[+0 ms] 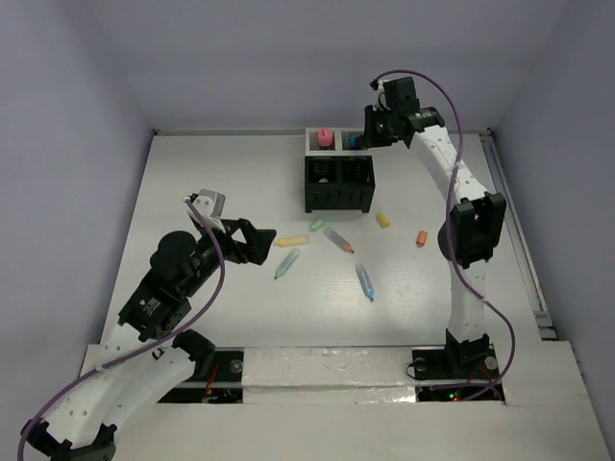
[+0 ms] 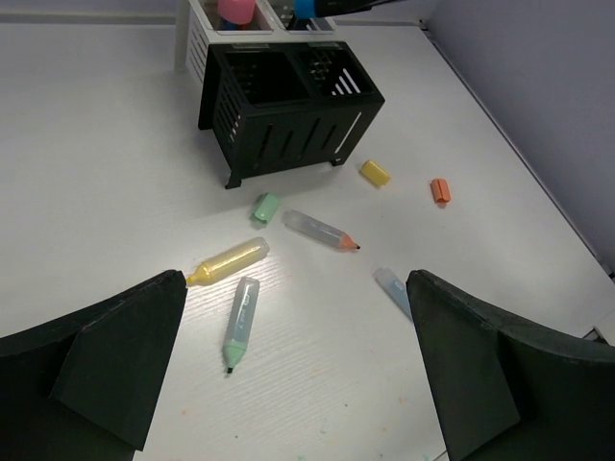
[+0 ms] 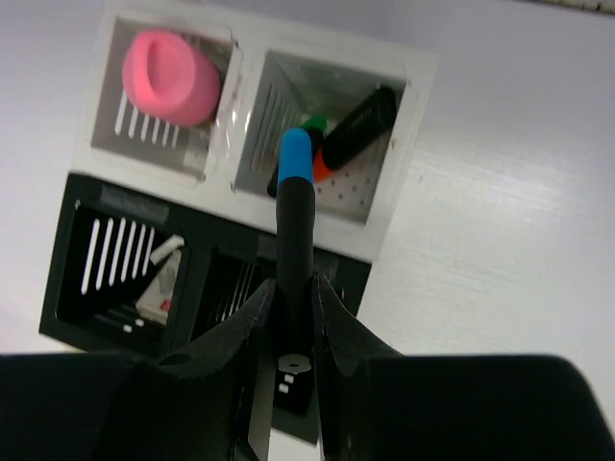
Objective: Sort the stationery into containers
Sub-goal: Place the pen in the storage box.
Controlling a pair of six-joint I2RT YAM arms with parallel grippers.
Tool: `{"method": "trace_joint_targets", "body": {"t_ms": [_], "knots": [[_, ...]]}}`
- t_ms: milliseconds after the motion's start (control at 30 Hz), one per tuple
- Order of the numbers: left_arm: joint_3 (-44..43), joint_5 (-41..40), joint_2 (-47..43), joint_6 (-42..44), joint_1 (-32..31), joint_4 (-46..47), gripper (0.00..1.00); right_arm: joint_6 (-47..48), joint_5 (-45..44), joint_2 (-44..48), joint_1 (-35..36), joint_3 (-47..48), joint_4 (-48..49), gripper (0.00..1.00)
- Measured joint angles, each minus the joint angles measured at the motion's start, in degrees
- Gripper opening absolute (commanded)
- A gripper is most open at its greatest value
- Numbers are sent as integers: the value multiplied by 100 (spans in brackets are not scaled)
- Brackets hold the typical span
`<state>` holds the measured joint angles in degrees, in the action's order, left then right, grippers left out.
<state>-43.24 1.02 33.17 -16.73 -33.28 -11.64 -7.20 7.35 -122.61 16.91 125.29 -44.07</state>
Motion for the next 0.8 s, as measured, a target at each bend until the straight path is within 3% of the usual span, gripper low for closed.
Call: {"method": "trace_joint_targets", "body": {"t_ms": [267,600,633,733,767,800], "knots": [[15,-4,9,37,57,-9,99,76,68,-643,0,826,-94,0],[15,-4,24,46,190,-9,99,105,144,-774,0,1005,-278,0],[15,-4,35,46,190,-9,99,107,153,-802,0,1058,-282,3],[15,0,46,48,225,-9,99,98,170,-870,0,1115,-278,23],[17,-2,46,50,229,-9,99,92,175,-881,0,1115,-278,34],[15,-4,46,55,234,-7,99,87,175,-903,0,1115,-275,38]]}}
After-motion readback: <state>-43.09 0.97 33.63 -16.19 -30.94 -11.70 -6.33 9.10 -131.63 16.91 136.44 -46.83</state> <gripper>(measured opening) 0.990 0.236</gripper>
